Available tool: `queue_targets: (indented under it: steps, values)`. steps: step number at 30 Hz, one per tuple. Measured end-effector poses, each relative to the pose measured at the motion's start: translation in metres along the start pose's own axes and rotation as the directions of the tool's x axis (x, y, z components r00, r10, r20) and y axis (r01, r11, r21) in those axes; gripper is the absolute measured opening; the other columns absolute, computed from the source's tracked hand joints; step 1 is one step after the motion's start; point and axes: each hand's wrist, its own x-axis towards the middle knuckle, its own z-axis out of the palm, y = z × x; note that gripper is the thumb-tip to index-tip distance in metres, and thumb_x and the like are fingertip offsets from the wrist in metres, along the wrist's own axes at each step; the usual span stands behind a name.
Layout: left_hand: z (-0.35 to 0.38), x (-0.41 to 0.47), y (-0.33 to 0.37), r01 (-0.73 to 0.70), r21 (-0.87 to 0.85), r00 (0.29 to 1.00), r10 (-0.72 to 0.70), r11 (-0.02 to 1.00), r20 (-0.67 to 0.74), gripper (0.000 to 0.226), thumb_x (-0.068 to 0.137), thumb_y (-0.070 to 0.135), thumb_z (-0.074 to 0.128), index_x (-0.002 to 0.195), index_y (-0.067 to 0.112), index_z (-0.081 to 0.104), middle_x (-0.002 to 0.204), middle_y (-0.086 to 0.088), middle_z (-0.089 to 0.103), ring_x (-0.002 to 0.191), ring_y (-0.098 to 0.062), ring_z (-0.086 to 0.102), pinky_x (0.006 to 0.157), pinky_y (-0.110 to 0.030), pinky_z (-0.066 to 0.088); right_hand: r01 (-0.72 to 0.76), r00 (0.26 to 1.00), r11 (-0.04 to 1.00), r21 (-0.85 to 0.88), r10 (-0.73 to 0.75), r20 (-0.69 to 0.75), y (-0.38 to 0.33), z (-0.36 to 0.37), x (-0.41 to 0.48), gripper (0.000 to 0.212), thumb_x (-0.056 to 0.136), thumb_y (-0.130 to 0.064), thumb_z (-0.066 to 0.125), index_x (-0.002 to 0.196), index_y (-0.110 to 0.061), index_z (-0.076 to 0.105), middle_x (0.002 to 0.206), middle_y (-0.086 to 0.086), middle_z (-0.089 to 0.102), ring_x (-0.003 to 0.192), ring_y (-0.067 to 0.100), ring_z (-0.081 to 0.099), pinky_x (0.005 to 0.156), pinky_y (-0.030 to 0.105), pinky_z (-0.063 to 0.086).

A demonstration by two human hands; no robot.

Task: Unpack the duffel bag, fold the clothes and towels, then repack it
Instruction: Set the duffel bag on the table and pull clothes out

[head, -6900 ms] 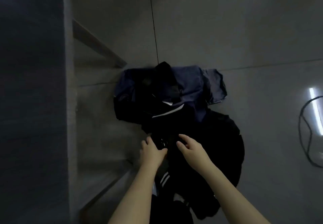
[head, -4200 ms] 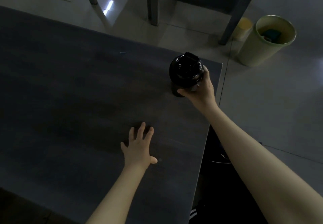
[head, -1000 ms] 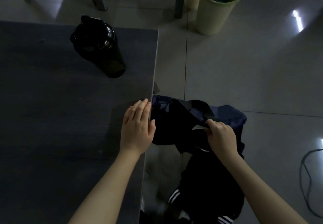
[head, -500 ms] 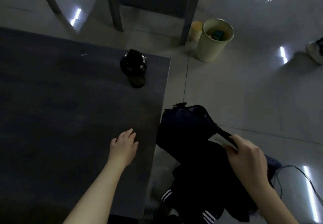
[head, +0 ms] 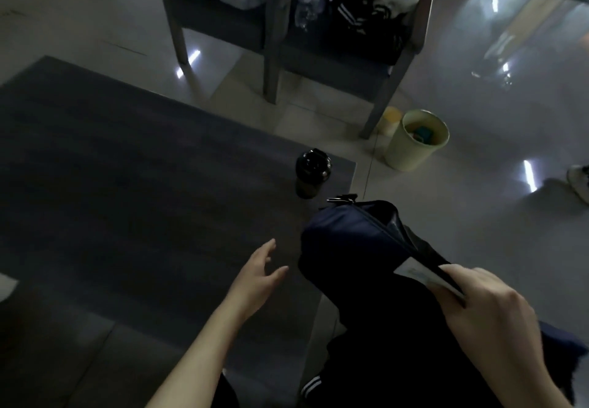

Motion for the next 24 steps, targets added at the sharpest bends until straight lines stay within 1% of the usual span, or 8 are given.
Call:
queue_targets:
  steps: [2,4,8,12,15,17,20,24]
  values:
    - [-0.02,-0.003,0.009,-0.039,-0.201,0.999,0.045,0.979,0.026,0.064,0.084,0.04,0.067,0.14,0.031,0.039,0.14,0.009,0.046,0.123,-0.01,0.05,0.099,-0.031,0.046,0.075,0.997,0.997,0.027,-0.075,-0.017,-0.033,0.003,0.007,0.034,0.074,-0.038,0.044,0.081,-0.017,0.07,0.068,0.003,0.062,0.062,0.031,0.064,0.049,0.032,0.042]
    - [-0.045,-0.005,0.016,-0.076,-0.39,0.997,0.078,0.918,-0.009,0.037,0.091,0.025,0.062,0.124,0.035,0.049,0.125,0.009,0.059,0.113,-0.007,0.057,0.086,-0.021,0.05,0.109,0.994,0.992,0.061,-0.108,-0.015,-0.068,0.017,0.017,0.027,0.075,-0.033,0.051,0.082,-0.016,0.071,0.07,0.003,0.065,0.063,0.028,0.066,0.048,0.032,0.046]
    - [-0.115,-0.004,0.007,-0.083,-0.529,0.987,-0.005,0.844,-0.163,0.029,0.095,0.014,0.054,0.113,0.036,0.055,0.116,0.01,0.063,0.108,-0.008,0.06,0.079,-0.02,0.05,0.116,0.991,0.987,0.114,-0.123,0.057,-0.137,0.063,0.044,0.014,0.074,-0.014,0.075,0.087,-0.015,0.072,0.075,0.002,0.068,0.064,0.027,0.067,0.05,0.03,0.046]
    - [-0.189,0.012,-0.014,-0.08,-0.485,0.926,-0.115,0.871,-0.359,0.029,0.077,0.044,0.067,0.105,0.043,0.063,0.114,0.006,0.066,0.111,-0.018,0.06,0.094,-0.041,0.049,0.148,0.975,0.976,0.161,-0.171,0.144,-0.209,0.109,0.077,0.025,0.071,-0.008,0.077,0.093,-0.017,0.073,0.079,0.001,0.068,0.072,0.026,0.066,0.055,0.028,0.04]
    - [-0.243,0.036,-0.03,-0.083,-0.443,0.881,-0.143,0.893,-0.451,0.024,0.09,0.033,0.059,0.114,0.035,0.06,0.116,0.002,0.065,0.11,-0.021,0.06,0.098,-0.049,0.047,0.174,0.962,0.962,0.21,-0.211,0.171,-0.266,0.141,0.107,0.021,0.079,-0.013,0.068,0.099,-0.018,0.07,0.085,0.001,0.067,0.084,0.026,0.064,0.062,0.031,0.04]
    - [-0.277,0.055,-0.036,-0.082,-0.442,0.853,-0.166,0.893,-0.494,0.025,0.097,0.023,0.052,0.121,0.029,0.055,0.12,-0.003,0.062,0.113,-0.026,0.058,0.099,-0.05,0.045,0.216,0.956,0.945,0.248,-0.256,0.143,-0.301,0.161,0.129,0.02,0.082,-0.014,0.065,0.102,-0.016,0.07,0.087,0.002,0.067,0.086,0.026,0.063,0.063,0.03,0.035]
    - [-0.326,0.085,-0.038,-0.113,-0.437,0.838,-0.151,0.892,-0.524,0.024,0.099,0.013,0.047,0.111,0.035,0.05,0.114,-0.001,0.06,0.109,-0.025,0.058,0.098,-0.047,0.046,0.289,0.941,0.915,0.281,-0.325,0.091,-0.351,0.188,0.167,0.02,0.087,-0.015,0.061,0.106,-0.014,0.067,0.092,0.003,0.067,0.092,0.025,0.06,0.065,0.03,0.033]
    - [-0.378,0.109,-0.047,-0.141,-0.404,0.816,-0.124,0.904,-0.564,0.043,0.096,0.016,0.053,0.136,0.026,0.04,0.126,0.002,0.053,0.116,-0.019,0.052,0.101,-0.04,0.043,0.294,0.914,0.907,0.301,-0.358,0.189,-0.403,0.231,0.206,0.023,0.093,-0.015,0.049,0.112,-0.014,0.063,0.1,0.005,0.065,0.099,0.024,0.056,0.07,0.033,0.038]
